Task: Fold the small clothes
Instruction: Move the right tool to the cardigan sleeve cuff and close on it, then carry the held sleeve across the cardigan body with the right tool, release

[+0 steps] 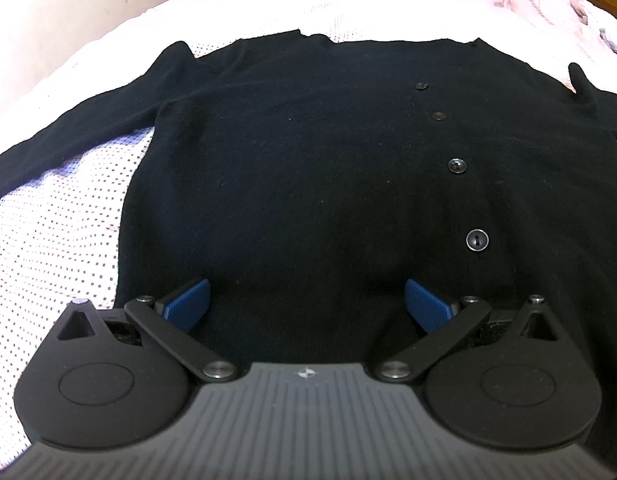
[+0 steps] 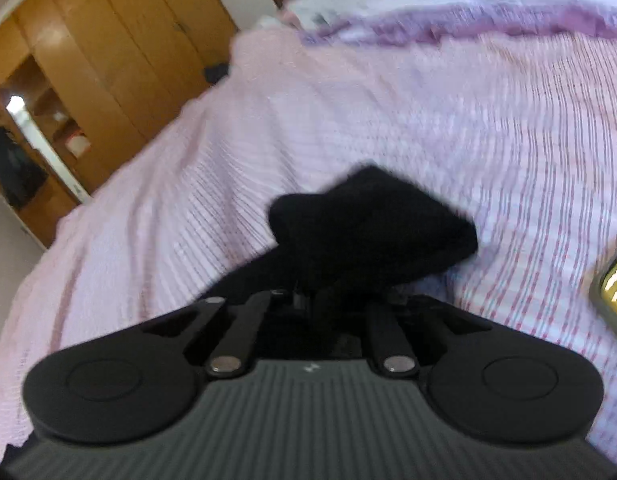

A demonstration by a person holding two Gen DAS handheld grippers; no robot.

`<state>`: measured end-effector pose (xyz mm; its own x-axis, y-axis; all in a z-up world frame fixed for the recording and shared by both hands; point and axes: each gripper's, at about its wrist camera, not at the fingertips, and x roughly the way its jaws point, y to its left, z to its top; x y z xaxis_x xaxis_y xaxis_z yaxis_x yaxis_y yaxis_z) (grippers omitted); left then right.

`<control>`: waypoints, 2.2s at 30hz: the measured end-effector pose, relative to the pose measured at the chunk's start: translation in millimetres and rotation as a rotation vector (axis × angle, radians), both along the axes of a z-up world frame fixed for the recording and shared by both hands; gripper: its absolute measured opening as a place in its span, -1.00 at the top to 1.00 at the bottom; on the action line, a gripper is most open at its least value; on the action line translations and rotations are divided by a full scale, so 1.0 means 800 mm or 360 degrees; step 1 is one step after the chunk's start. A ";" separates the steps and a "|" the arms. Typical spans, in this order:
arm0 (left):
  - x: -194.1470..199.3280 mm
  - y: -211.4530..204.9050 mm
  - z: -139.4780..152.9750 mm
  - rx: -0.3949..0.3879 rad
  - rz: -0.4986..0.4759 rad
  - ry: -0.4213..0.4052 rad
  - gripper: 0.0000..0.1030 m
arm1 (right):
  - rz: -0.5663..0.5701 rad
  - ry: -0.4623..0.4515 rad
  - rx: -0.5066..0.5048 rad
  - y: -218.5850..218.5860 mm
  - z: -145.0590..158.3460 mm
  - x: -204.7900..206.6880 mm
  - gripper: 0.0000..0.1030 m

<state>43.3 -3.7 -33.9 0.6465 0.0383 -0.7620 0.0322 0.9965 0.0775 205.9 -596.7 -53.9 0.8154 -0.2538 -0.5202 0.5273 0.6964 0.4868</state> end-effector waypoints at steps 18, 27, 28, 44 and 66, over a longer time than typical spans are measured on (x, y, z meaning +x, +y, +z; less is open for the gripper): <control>-0.011 0.008 0.022 0.0027 -0.0017 -0.0042 -1.00 | 0.0411 -0.0459 -0.0407 0.123 0.152 -0.070 0.84; -0.017 0.040 0.047 0.0058 0.0062 -0.0130 -1.00 | 0.0729 -0.0442 -0.0689 0.255 0.183 -0.049 0.84; -0.017 0.044 0.049 0.0055 0.0071 -0.0134 -1.00 | 0.0760 -0.0451 -0.0708 0.268 0.184 -0.048 0.84; -0.015 0.086 0.054 0.0059 0.0177 -0.0147 -1.00 | 0.1391 -0.0115 -0.0302 0.442 0.085 -0.013 0.78; 0.023 0.036 0.100 0.0000 -0.0077 -0.0206 -1.00 | 0.1139 0.0121 -0.0167 0.378 0.055 -0.124 -0.37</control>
<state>61.5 24.8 46.1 0.7405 0.0048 -0.6720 0.0698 0.9940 0.0841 107.1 -294.4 -9.7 0.7629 0.2764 -0.5845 -0.0451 0.9246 0.3783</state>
